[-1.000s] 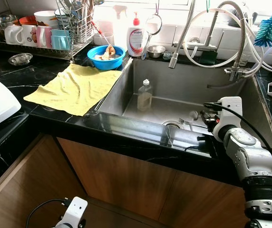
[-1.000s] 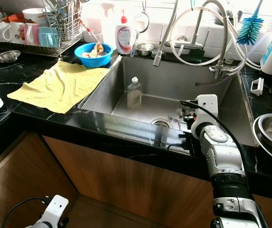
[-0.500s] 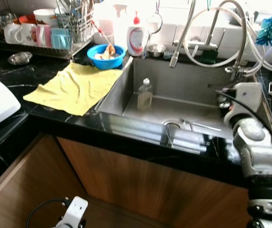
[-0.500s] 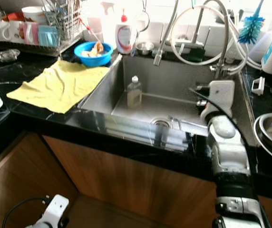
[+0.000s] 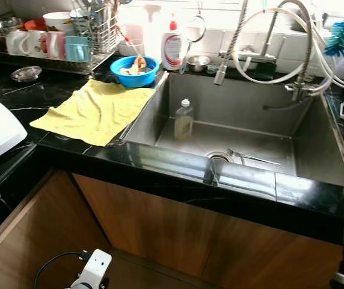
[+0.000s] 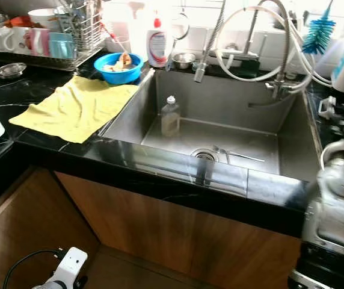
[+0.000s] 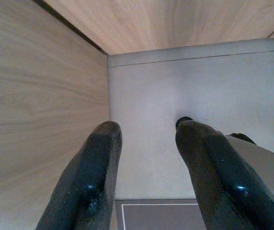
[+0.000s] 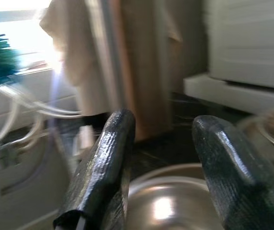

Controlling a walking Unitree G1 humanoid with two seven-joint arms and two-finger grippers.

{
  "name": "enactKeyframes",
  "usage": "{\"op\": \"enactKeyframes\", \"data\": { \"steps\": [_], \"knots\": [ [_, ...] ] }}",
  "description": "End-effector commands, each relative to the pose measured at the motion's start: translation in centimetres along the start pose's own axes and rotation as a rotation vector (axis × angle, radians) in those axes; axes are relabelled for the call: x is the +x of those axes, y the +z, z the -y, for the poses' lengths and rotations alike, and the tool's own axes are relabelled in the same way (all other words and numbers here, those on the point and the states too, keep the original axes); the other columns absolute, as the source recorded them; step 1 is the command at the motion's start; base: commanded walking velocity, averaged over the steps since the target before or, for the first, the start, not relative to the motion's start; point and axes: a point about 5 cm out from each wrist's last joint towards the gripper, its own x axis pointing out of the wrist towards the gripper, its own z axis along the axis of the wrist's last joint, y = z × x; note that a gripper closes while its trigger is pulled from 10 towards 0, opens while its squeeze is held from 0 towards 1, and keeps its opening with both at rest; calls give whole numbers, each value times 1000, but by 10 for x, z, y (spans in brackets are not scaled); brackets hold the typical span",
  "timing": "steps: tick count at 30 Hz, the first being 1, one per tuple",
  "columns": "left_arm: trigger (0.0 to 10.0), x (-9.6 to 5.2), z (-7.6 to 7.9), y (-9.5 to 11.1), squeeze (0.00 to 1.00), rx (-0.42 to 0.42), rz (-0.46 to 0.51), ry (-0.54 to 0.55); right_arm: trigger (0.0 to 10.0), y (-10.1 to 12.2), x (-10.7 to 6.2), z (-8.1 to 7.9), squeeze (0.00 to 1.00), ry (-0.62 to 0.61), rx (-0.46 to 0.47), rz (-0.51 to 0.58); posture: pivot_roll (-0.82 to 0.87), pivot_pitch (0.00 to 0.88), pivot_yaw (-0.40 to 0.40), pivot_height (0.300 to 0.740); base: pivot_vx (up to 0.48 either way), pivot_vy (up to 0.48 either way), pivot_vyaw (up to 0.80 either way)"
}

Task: Kitchen organization

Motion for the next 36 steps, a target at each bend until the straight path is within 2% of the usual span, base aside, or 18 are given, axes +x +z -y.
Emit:
{"op": "enactKeyframes", "data": {
  "steps": [1,2,3,7,8,13,14,29,33,36],
  "knots": [
    [10000,-1,-1,-4,0,20,-19,-4,10000,2,-2,2,494,-12,25,-13,-77,0,23,740,0,0,0],
    [10000,-1,-1,-4,0,20,-19,-4,10000,2,-2,2,494,-12,25,-13,-77,0,23,740,0,0,0],
    [10000,-1,-1,-4,0,22,-18,-4,10000,1,-2,3,1000,-22,28,-19,-75,0,23,740,0,0,0],
    [10000,-1,-1,-3,0,25,-15,-2,10000,-2,-4,3,1000,-37,74,-70,-73,0,22,740,0,0,0],
    [10000,-1,-1,-3,0,25,-16,-1,10000,-3,-4,3,24,-43,80,-83,-71,0,22,740,0,0,0],
    [10000,-1,0,-4,0,25,-16,-2,10000,-6,-6,11,0,-99,138,-115,-70,0,20,740,0,0,0],
    [10000,-1,0,-4,0,24,-16,-2,10000,-6,-7,17,0,-131,150,-116,-70,0,19,740,0,0,0],
    [10000,-1,0,-4,0,25,-15,-4,10000,-6,-15,40,0,-208,148,-137,-75,0,20,740,0,0,0],
    [10000,-1,0,-4,0,27,-16,-5,10000,-14,-15,44,0,-200,133,-186,-79,0,22,740,0,0,0],
    [10000,-1,0,-4,0,28,-16,-4,10000,-17,-15,44,0,-210,188,-216,-76,0,21,740,0,0,0]
  ]
}}
